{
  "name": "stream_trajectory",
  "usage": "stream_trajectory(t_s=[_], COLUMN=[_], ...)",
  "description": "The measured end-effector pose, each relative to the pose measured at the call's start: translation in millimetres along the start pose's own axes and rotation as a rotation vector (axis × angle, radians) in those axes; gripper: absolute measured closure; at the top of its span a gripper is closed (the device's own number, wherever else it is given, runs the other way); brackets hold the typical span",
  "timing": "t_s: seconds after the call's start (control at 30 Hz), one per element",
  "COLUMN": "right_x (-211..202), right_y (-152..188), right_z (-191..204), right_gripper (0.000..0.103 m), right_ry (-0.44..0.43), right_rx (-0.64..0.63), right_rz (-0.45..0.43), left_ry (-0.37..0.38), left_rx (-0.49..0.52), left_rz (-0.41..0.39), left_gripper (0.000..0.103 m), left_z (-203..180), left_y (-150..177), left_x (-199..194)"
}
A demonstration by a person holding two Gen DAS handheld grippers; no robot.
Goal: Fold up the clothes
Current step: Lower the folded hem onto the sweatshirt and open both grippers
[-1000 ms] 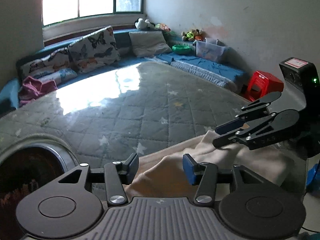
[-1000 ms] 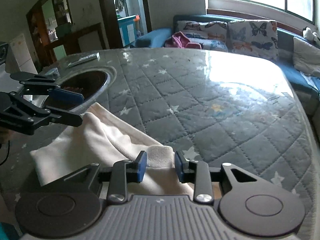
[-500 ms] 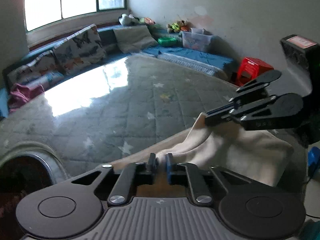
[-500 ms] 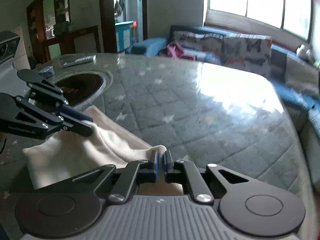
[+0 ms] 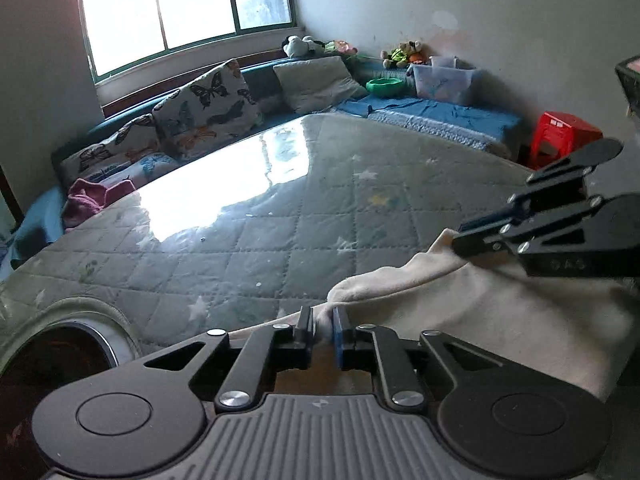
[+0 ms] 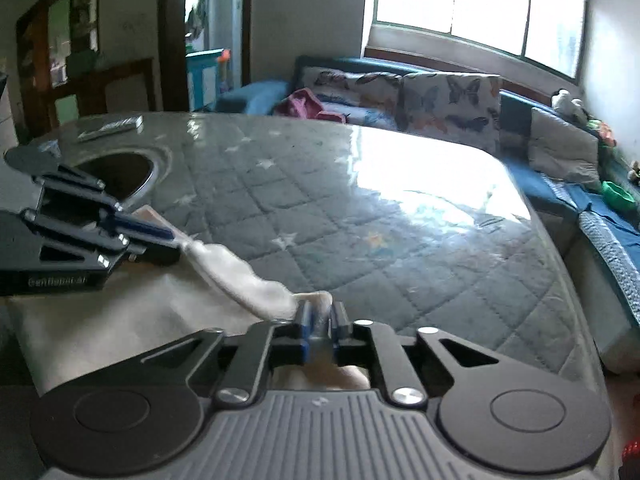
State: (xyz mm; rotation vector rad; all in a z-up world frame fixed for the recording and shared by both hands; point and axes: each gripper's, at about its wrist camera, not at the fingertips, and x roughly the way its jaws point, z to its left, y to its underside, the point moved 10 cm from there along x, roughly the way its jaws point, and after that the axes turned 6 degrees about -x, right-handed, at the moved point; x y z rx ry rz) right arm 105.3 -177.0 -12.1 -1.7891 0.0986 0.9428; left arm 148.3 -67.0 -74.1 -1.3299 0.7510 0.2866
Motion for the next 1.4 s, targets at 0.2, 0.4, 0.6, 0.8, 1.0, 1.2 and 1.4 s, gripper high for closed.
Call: stream_trajectory(t_s=[0.2,0.4,0.6,0.8,1.0,1.2,1.4], right_x=[-22.9,-1.2,1.0,-8.0,-19.7,-45.8,-47.7], right_y=[-9.2,6.3,10.3,13.7,35.8,38.8,54.7], right_z=[21.4,33.6,30.8,21.4,-8.8,-0.5,2.6], right_gripper=[0.088,0.088,0.088,0.086,0.086,0.084,0.076], right_ry=[-0.077,-0.108,-0.107,-0.085,-0.017,-0.041,-0.008], right_rx=[-0.030,-0.025,-0.013,0.018,0.089,0.077,0.045], right_rz=[-0.039,0.024,0.021,0.009,0.017,-0.031,-0.016], left_ry=[-0.002,0.007,0.110,0.091,0.071,0.055,0.047], left_rx=[-0.026,-0.087,-0.076,-0.113,-0.114,-0.113,-0.111], left_rz=[0.016,-0.017,-0.021,0.048,0.045,0.042,0.044], left_gripper=[0.086,0.084,0.086,0.086,0.085,0.085,0.084], left_z=[5.4,8.7,-15.8,-17.0,-14.2,-11.9,-12.8], left_y=[0.9,-17.1,-29.6,-18.0,-16.3,-15.2,-15.5], left_x=[1.9,-19.7,-21.7,6.6,11.5,15.7,15.3])
